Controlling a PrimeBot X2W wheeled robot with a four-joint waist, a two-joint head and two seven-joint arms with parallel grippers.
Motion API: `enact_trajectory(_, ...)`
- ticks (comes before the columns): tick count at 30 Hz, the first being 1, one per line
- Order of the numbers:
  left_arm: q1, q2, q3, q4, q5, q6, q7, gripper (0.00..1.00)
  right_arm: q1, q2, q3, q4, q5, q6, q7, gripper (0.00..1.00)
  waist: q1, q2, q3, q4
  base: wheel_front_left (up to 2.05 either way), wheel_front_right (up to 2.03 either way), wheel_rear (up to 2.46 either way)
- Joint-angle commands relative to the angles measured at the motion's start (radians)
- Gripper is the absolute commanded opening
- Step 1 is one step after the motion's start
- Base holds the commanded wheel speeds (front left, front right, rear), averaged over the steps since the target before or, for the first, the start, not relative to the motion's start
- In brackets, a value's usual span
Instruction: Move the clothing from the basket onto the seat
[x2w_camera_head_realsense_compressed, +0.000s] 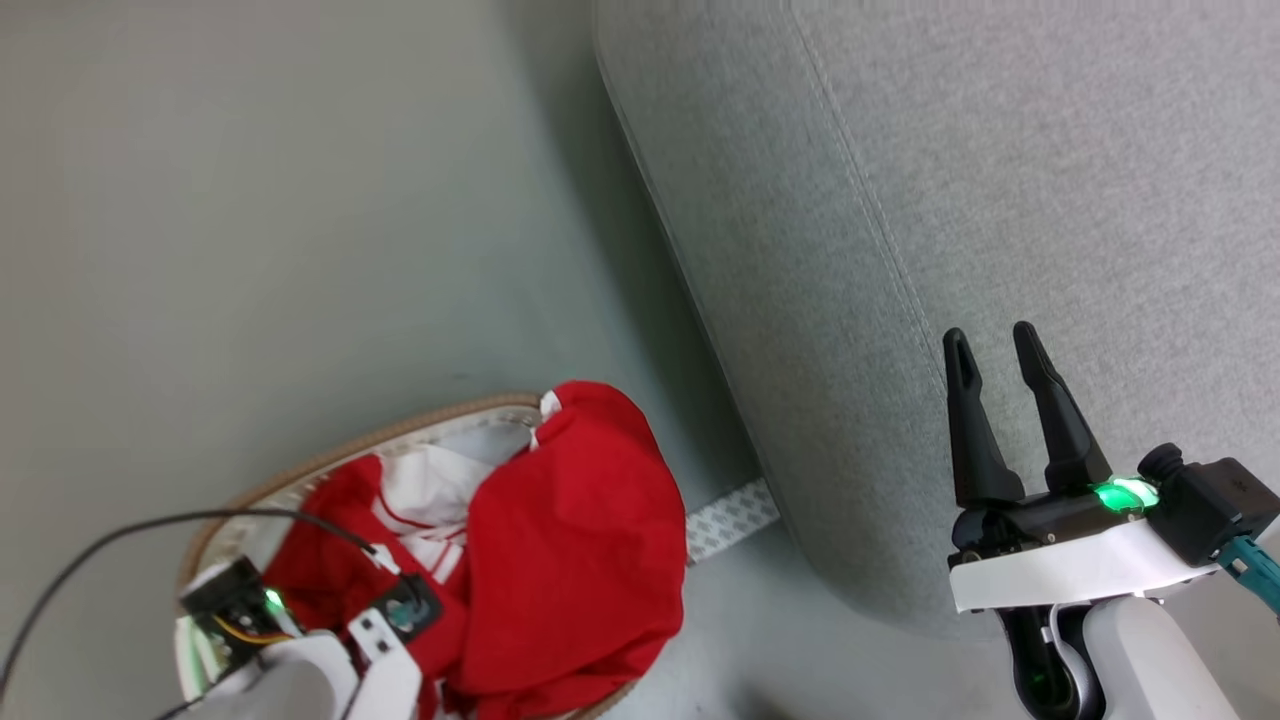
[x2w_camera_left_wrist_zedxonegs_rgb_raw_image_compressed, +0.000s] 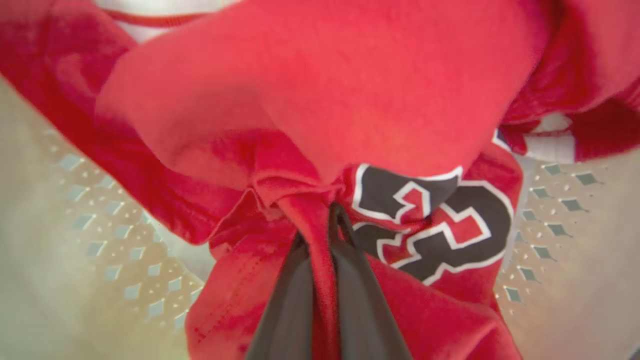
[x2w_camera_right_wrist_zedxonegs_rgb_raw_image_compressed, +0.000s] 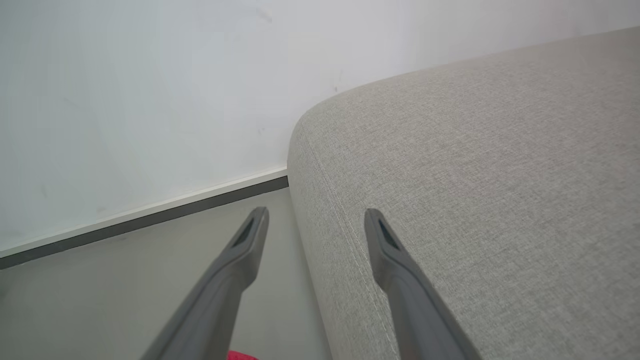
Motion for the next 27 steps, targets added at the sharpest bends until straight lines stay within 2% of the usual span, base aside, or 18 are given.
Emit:
enact_trajectory(1, 0.018, -0.015, 0.001, 0.001, -0.023, 0.002, -0.016, 0.0, -0.003, -0.002, -0.012, 0.009, -0.02, -0.002, -0.002, 1.0, -0.0001, -0.0001, -0.047, 0.023, 0.0, 0.0, 0.0)
enact_trajectory(10, 0.001, -0.123, 0.03, -0.003, -0.101, -0.016, -0.1, 0.0, 0.02, -0.002, -0.05, 0.037, -0.09, -0.002, -0.002, 1.0, -0.0001, -0.0001, -0.21, 0.109, 0.0, 0.0, 0.0)
enact_trajectory(16, 0.022, -0.169, 0.054, -0.003, -0.164, -0.024, -0.174, 0.0, 0.041, -0.002, -0.07, 0.061, -0.139, -0.002, -0.002, 1.0, -0.0001, -0.0001, -0.317, 0.188, 0.0, 0.0, 0.0)
enact_trajectory(27, 0.08, -0.203, 0.078, -0.056, -0.285, -0.025, -0.281, 0.0, 0.088, -0.003, -0.089, 0.111, -0.208, -0.002, -0.002, 1.0, -0.0001, -0.0001, -0.491, 0.339, 0.0, 0.0, 0.0)
